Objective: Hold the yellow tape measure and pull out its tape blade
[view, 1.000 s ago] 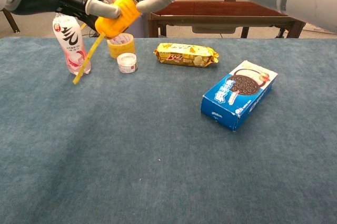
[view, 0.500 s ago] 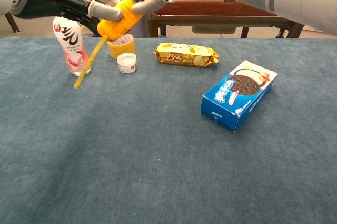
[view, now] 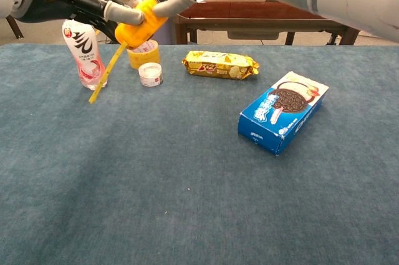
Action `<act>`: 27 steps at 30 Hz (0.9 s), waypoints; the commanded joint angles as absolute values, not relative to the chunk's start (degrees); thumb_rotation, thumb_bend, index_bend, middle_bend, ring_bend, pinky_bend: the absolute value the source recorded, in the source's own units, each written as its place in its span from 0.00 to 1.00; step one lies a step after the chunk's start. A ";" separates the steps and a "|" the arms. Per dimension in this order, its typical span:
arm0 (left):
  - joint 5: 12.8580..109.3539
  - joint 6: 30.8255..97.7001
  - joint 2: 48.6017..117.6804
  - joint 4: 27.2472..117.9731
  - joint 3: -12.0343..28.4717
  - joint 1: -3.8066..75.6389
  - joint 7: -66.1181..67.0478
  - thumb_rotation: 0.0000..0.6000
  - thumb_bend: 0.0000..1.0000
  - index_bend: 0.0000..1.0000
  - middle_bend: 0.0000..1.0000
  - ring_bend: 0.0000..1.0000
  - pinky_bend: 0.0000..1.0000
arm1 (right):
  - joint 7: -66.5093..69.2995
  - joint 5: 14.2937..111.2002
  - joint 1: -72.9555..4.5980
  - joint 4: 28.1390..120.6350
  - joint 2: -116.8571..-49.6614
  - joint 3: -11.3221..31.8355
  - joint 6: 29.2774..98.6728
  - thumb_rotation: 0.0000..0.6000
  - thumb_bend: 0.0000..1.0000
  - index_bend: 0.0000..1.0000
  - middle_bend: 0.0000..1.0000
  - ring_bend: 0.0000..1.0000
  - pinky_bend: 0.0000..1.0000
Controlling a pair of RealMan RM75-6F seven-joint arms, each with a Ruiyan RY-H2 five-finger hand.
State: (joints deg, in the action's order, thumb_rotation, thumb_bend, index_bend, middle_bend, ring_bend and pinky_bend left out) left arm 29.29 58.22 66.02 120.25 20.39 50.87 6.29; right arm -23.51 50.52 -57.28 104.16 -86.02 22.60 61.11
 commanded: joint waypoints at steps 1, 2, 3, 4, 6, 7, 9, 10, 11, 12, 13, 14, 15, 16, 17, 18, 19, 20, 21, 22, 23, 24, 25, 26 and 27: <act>29.25 58.19 65.90 120.14 20.30 50.80 6.09 1.00 0.26 0.53 0.55 0.43 0.22 | -24.03 50.81 -57.43 103.82 -86.25 22.45 61.97 1.00 0.34 0.16 0.17 0.04 0.14; 29.26 58.17 65.87 120.07 20.27 50.76 5.99 1.00 0.26 0.53 0.55 0.43 0.22 | -24.14 50.80 -57.46 103.76 -86.31 22.45 62.21 1.00 0.36 0.16 0.17 0.04 0.14; 29.27 58.16 65.84 119.96 20.21 50.71 5.89 1.00 0.26 0.53 0.55 0.43 0.22 | -24.22 50.70 -57.51 103.76 -86.35 22.46 62.39 1.00 0.38 0.16 0.18 0.04 0.14; 29.27 58.14 65.84 119.86 20.18 50.68 5.79 1.00 0.26 0.53 0.55 0.43 0.22 | -24.26 50.63 -57.57 103.81 -86.36 22.47 62.46 1.00 0.39 0.16 0.18 0.04 0.14; 29.32 58.03 65.86 119.71 20.10 50.61 5.56 1.00 0.26 0.53 0.55 0.43 0.22 | -24.35 50.49 -57.66 103.86 -86.36 22.48 62.62 1.00 0.40 0.17 0.19 0.04 0.14; 29.41 57.96 65.85 119.60 19.99 50.56 5.50 1.00 0.26 0.53 0.55 0.43 0.22 | -24.41 50.40 -57.71 103.85 -86.36 22.50 62.72 1.00 0.41 0.16 0.19 0.04 0.14; 29.56 57.83 65.82 119.44 19.85 50.46 5.34 1.00 0.26 0.53 0.55 0.43 0.22 | -24.63 50.36 -57.82 103.77 -86.43 22.52 63.04 1.00 0.43 0.16 0.20 0.04 0.14; 29.64 57.73 65.77 119.37 19.76 50.38 5.21 1.00 0.26 0.53 0.55 0.43 0.22 | -24.75 50.35 -57.87 103.72 -86.49 22.51 63.24 1.00 0.44 0.16 0.21 0.05 0.14; 29.73 57.69 65.73 119.30 19.71 50.30 5.11 1.00 0.26 0.53 0.55 0.43 0.22 | -24.79 50.29 -57.90 103.68 -86.52 22.53 63.35 1.00 0.45 0.17 0.21 0.05 0.14; 29.82 57.66 65.70 119.23 19.66 50.24 5.02 1.00 0.26 0.53 0.55 0.43 0.22 | -24.89 50.25 -57.93 103.61 -86.56 22.54 63.52 1.00 0.45 0.17 0.22 0.06 0.14; 29.89 57.60 65.66 119.15 19.62 50.18 4.93 1.00 0.26 0.53 0.55 0.43 0.22 | -24.99 50.19 -57.98 103.51 -86.63 22.57 63.68 1.00 0.46 0.18 0.22 0.06 0.14; 29.97 57.52 65.59 119.06 19.59 50.10 4.78 1.00 0.26 0.53 0.55 0.43 0.22 | -25.06 50.10 -58.04 103.36 -86.71 22.61 63.84 1.00 0.47 0.20 0.23 0.07 0.14; 30.06 57.51 65.54 119.01 19.58 50.03 4.67 1.00 0.26 0.53 0.55 0.43 0.22 | -25.06 50.02 -58.08 103.26 -86.79 22.67 63.95 1.00 0.47 0.21 0.23 0.07 0.14; 30.13 57.48 65.49 118.96 19.57 49.97 4.56 1.00 0.26 0.53 0.55 0.43 0.22 | -25.09 50.00 -58.13 103.13 -86.90 22.71 64.10 1.00 0.47 0.23 0.23 0.07 0.14; 30.20 57.39 65.43 118.91 19.57 49.91 4.41 1.00 0.26 0.53 0.55 0.43 0.22 | -25.14 50.01 -58.21 102.96 -87.04 22.72 64.20 1.00 0.47 0.25 0.24 0.08 0.14; 30.25 57.33 65.38 118.87 19.56 49.88 4.33 1.00 0.26 0.53 0.55 0.43 0.22 | -25.13 49.97 -58.26 102.87 -87.14 22.73 64.25 1.00 0.47 0.26 0.24 0.08 0.14; 30.34 57.27 65.34 118.80 19.55 49.85 4.26 1.00 0.26 0.53 0.55 0.43 0.22 | -25.06 49.98 -58.33 102.75 -87.31 22.78 64.35 1.00 0.48 0.29 0.25 0.08 0.14; 30.39 57.23 65.33 118.77 19.55 49.84 4.19 1.00 0.26 0.53 0.55 0.43 0.22 | -24.99 50.01 -58.38 102.66 -87.43 22.79 64.36 1.00 0.49 0.31 0.25 0.09 0.14; 30.43 57.17 65.31 118.74 19.55 49.83 4.12 1.00 0.26 0.53 0.55 0.43 0.22 | -24.94 50.01 -58.44 102.58 -87.52 22.79 64.34 1.00 0.49 0.34 0.26 0.09 0.14; 30.48 57.12 65.30 118.71 19.55 49.82 4.06 1.00 0.26 0.53 0.55 0.43 0.22 | -24.91 50.03 -58.48 102.52 -87.60 22.78 64.34 1.00 0.50 0.36 0.27 0.10 0.14; 30.53 57.06 65.29 118.65 19.54 49.82 4.00 1.00 0.26 0.53 0.55 0.43 0.22 | -24.90 50.09 -58.54 102.41 -87.72 22.76 64.39 1.00 0.50 0.38 0.28 0.10 0.14; 30.56 57.00 65.28 118.59 19.53 49.82 3.95 1.00 0.26 0.53 0.55 0.43 0.22 | -24.91 50.15 -58.58 102.35 -87.83 22.73 64.44 1.00 0.51 0.39 0.29 0.11 0.14; 30.57 56.91 65.28 118.52 19.53 49.84 3.90 1.00 0.26 0.53 0.55 0.43 0.22 | -24.86 50.17 -58.62 102.29 -87.93 22.74 64.49 1.00 0.51 0.41 0.30 0.11 0.14; 30.57 56.82 65.29 118.41 19.54 49.86 3.82 1.00 0.26 0.53 0.55 0.43 0.22 | -24.73 50.20 -58.64 102.21 -88.07 22.81 64.57 1.00 0.51 0.43 0.31 0.12 0.14; 30.58 56.74 65.31 118.32 19.54 49.87 3.76 1.00 0.26 0.53 0.55 0.43 0.22 | -24.65 50.24 -58.67 102.13 -88.17 22.86 64.63 1.00 0.51 0.45 0.32 0.12 0.14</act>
